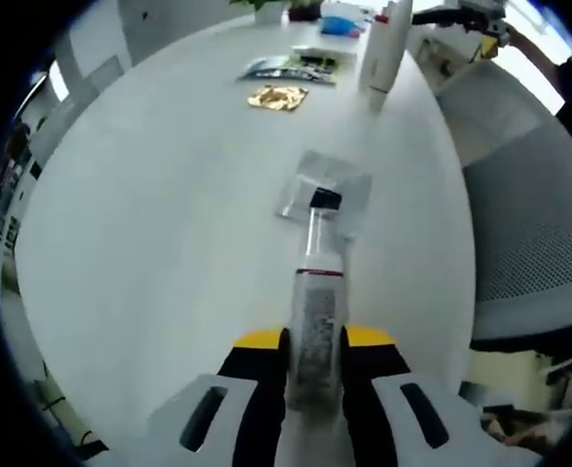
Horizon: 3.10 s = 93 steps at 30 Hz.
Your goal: Arrange the skincare products in the storage area until every visible bottle or jar stands upright without overlapping.
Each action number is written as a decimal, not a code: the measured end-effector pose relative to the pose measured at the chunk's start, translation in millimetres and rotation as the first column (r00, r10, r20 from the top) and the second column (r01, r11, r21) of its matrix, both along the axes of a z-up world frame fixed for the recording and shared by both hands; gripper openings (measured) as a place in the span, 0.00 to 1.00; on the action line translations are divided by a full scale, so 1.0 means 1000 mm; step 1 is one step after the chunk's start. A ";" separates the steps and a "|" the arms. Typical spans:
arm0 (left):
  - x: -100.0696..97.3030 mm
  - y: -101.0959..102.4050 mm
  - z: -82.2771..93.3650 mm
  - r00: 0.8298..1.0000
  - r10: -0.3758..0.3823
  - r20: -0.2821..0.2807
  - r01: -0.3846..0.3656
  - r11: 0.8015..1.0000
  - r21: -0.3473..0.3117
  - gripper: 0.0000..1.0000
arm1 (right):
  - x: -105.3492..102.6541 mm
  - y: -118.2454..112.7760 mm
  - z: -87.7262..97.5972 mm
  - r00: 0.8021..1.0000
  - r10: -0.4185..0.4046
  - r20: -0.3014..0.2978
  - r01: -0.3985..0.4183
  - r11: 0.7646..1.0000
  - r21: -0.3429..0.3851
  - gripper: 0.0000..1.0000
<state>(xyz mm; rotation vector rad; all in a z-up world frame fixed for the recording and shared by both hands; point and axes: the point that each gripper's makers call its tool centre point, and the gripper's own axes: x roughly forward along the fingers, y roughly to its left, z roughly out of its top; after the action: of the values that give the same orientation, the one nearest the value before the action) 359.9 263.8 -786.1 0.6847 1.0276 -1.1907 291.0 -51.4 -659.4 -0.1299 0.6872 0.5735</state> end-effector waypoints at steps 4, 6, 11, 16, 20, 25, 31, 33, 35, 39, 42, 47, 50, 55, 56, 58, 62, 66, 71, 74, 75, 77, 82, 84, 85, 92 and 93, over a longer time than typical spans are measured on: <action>0.001 -0.001 0.003 0.999 0.035 0.016 -0.034 0.999 -0.020 0.17 | -0.004 0.001 -0.001 1.000 -0.005 0.001 0.005 1.000 0.013 0.99; 0.000 -0.001 0.004 0.999 0.046 0.010 -0.045 0.998 -0.032 0.17 | -0.006 0.002 -0.003 1.000 -0.003 -0.004 0.003 1.000 0.016 0.99; -0.002 -0.001 0.008 0.998 0.065 0.003 -0.064 0.996 -0.057 0.17 | -0.007 0.005 -0.003 1.000 -0.005 -0.001 0.005 1.000 0.028 0.99; -0.002 -0.009 0.019 0.993 0.118 0.010 -0.116 0.984 -0.135 0.16 | -0.009 0.011 -0.003 1.000 -0.003 0.000 0.003 0.999 0.042 0.99; -0.003 -0.023 0.032 0.982 0.188 -0.008 -0.184 0.949 -0.258 0.16 | -0.010 0.015 -0.003 1.000 -0.007 0.000 0.007 0.998 0.061 0.99; -0.007 -0.033 0.044 0.976 0.217 0.005 -0.204 0.925 -0.322 0.16 | -0.011 0.023 -0.003 1.000 -0.008 -0.006 0.009 0.995 0.098 0.99; -0.008 -0.051 0.064 0.961 0.275 0.013 -0.245 0.876 -0.415 0.17 | -0.012 0.029 -0.002 0.999 -0.031 -0.008 0.032 0.989 0.143 0.97; -0.010 -0.057 0.068 0.960 0.279 0.016 -0.246 0.870 -0.428 0.17 | -0.012 0.032 -0.001 0.999 -0.039 -0.007 0.039 0.986 0.159 0.95; -0.012 -0.063 0.071 0.960 0.280 0.024 -0.241 0.865 -0.439 0.17 | -0.013 0.036 0.000 0.999 -0.046 -0.006 0.046 0.984 0.174 0.93; -0.017 -0.078 0.079 0.958 0.287 0.017 -0.245 0.844 -0.477 0.17 | -0.015 0.044 0.003 0.998 -0.065 -0.007 0.065 0.974 0.215 0.90; -0.019 -0.088 0.082 0.956 0.293 0.019 -0.246 0.835 -0.493 0.17 | -0.017 0.048 0.006 0.997 -0.074 -0.001 0.072 0.968 0.239 0.85; -0.025 -0.106 0.091 0.958 0.287 0.002 -0.239 0.801 -0.549 0.16 | -0.015 0.054 0.012 0.993 -0.115 0.019 0.105 0.956 0.275 0.79; -0.027 -0.112 0.094 0.960 0.280 0.012 -0.226 0.801 -0.555 0.16 | -0.015 0.059 0.015 0.991 -0.131 0.017 0.120 0.944 0.306 0.78; -0.030 -0.126 0.105 0.962 0.273 -0.001 -0.218 0.766 -0.605 0.16 | -0.014 0.072 0.019 0.988 -0.155 0.019 0.138 0.924 0.356 0.75; -0.029 -0.128 0.106 0.962 0.274 -0.001 -0.218 0.762 -0.610 0.16 | -0.013 0.073 0.020 0.986 -0.167 0.016 0.149 0.917 0.370 0.73; -0.031 -0.134 0.110 0.965 0.262 0.002 -0.204 0.754 -0.624 0.16 | -0.012 0.076 0.023 0.985 -0.174 0.017 0.153 0.907 0.391 0.70; -0.036 -0.149 0.120 0.971 0.237 -0.010 -0.184 0.728 -0.661 0.16 | -0.007 0.086 0.035 0.978 -0.208 0.023 0.172 0.864 0.474 0.62; -0.040 -0.157 0.130 0.974 0.227 -0.001 -0.166 0.707 -0.687 0.16 | -0.003 0.089 0.039 0.968 -0.251 0.019 0.205 0.828 0.522 0.56; -0.043 -0.159 0.136 0.973 0.231 -0.014 -0.174 0.690 -0.702 0.16 | 0.000 0.096 0.031 0.960 -0.275 -0.056 0.250 0.746 0.617 0.51; -0.046 -0.159 0.139 0.969 0.247 -0.015 -0.184 0.679 -0.711 0.16 | 0.004 0.103 0.029 0.960 -0.259 -0.105 0.256 0.667 0.699 0.47; -0.047 -0.159 0.140 0.966 0.257 -0.019 -0.193 0.672 -0.715 0.16 | 0.008 0.106 0.029 0.952 -0.258 -0.165 0.289 0.583 0.759 0.46; -0.049 -0.158 0.141 0.961 0.274 -0.030 -0.210 0.658 -0.723 0.16 | 0.013 0.107 0.031 0.947 -0.257 -0.191 0.300 0.503 0.811 0.43; -0.056 -0.158 0.144 0.948 0.314 -0.044 -0.244 0.633 -0.734 0.16 | 0.024 0.109 0.020 0.933 -0.224 -0.282 0.350 0.377 0.857 0.37; -0.060 -0.157 0.145 0.944 0.325 -0.050 -0.255 0.628 -0.735 0.16 | 0.025 0.113 0.025 0.938 -0.191 -0.290 0.339 0.327 0.882 0.36; -0.062 -0.157 0.146 0.943 0.330 -0.054 -0.260 0.623 -0.738 0.16 | 0.027 0.113 0.027 0.936 -0.180 -0.301 0.344 0.293 0.892 0.35; -0.070 -0.161 0.151 0.925 0.361 -0.118 -0.319 0.571 -0.757 0.16 | 0.030 0.113 0.028 0.938 -0.147 -0.314 0.343 0.251 0.905 0.29; -0.071 -0.162 0.151 0.924 0.362 -0.124 -0.324 0.568 -0.757 0.16 | 0.030 0.113 0.031 0.941 -0.137 -0.309 0.335 0.245 0.910 0.29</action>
<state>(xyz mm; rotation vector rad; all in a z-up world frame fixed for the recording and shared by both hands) 288.4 101.7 -635.3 -0.1821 0.4752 -1.1140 321.1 61.7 -628.4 1.2192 0.3913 0.6216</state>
